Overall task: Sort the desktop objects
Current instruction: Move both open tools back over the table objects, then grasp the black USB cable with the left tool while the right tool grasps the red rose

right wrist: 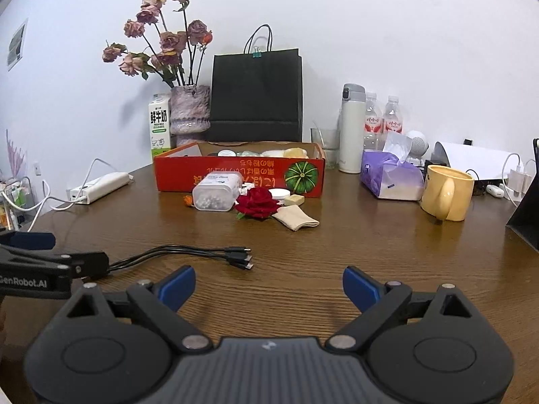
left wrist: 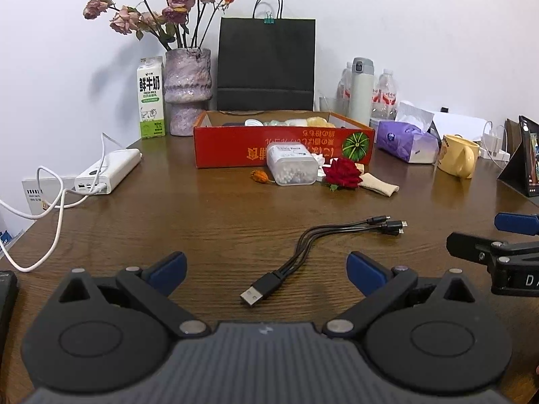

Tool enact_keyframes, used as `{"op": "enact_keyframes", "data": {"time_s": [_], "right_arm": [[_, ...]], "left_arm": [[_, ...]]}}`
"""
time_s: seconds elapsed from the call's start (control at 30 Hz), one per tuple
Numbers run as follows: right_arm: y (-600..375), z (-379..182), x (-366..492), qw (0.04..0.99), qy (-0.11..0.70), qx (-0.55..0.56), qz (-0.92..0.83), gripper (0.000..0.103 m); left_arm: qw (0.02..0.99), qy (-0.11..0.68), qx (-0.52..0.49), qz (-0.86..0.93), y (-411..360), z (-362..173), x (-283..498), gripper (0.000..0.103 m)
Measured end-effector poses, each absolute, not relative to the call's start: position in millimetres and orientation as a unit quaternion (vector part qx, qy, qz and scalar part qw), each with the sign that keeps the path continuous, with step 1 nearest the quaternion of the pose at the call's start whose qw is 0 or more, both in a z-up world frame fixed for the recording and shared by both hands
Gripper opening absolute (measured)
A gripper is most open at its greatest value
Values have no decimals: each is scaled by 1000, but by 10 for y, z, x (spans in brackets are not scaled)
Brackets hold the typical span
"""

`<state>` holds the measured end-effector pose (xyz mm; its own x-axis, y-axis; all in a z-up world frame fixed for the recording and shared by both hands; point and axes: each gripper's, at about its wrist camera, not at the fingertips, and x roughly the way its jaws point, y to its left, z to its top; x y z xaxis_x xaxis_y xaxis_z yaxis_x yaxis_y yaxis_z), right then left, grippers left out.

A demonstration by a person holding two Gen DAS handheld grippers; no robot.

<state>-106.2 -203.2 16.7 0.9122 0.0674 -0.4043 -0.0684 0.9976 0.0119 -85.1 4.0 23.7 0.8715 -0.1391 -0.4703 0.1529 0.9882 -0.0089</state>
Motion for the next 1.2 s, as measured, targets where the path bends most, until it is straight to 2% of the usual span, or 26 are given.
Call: {"op": "enact_keyframes", "data": {"time_s": [0.43,0.5,0.57,0.6,0.7,0.83,0.9,0.93,0.97,1.0,1.03,1.07,1.13,1.17,1.2], "right_arm": [[-2024,219,-793,965,255,8,55,93],[-2039,302,-637,966,250,9,64,93],[-2036,387,-438,968,243,-6,61,93],[-2027,428,-292,969,239,-20,59,93],[-1998,459,150,965,248,-45,73,93],[-1888,374,741,953,282,-62,95,92],[-1849,288,1052,949,291,-66,107,88],[-1844,246,1161,945,301,-67,108,85],[-1830,193,1287,940,316,-69,110,78],[-1817,142,1401,933,334,-70,117,59],[-1807,107,1454,929,343,-71,122,53],[-1812,105,1469,929,341,-65,128,48],[-1804,142,1398,932,330,-61,136,46],[-1800,186,1325,936,319,-65,133,40],[-1791,257,1211,941,305,-72,125,40]], "left_arm": [[953,278,16,-124,-19,252,-577,103],[948,287,44,-134,-126,257,-413,100],[941,293,74,-151,-253,250,-230,88],[936,299,84,-163,-307,234,-149,86],[913,340,83,-211,-429,142,112,82],[914,334,83,-214,-493,115,248,81],[919,325,76,-211,-480,102,259,73],[920,323,77,-208,-475,110,257,63],[920,324,76,-207,-464,125,236,44],[920,325,75,-204,-456,146,210,30],[920,329,74,-199,-445,165,181,15],[920,332,68,-196,-430,179,153,8],[922,331,58,-193,-374,183,80,4],[924,329,52,-188,-358,183,54,4],[926,329,44,-177,-331,190,10,4]]}}
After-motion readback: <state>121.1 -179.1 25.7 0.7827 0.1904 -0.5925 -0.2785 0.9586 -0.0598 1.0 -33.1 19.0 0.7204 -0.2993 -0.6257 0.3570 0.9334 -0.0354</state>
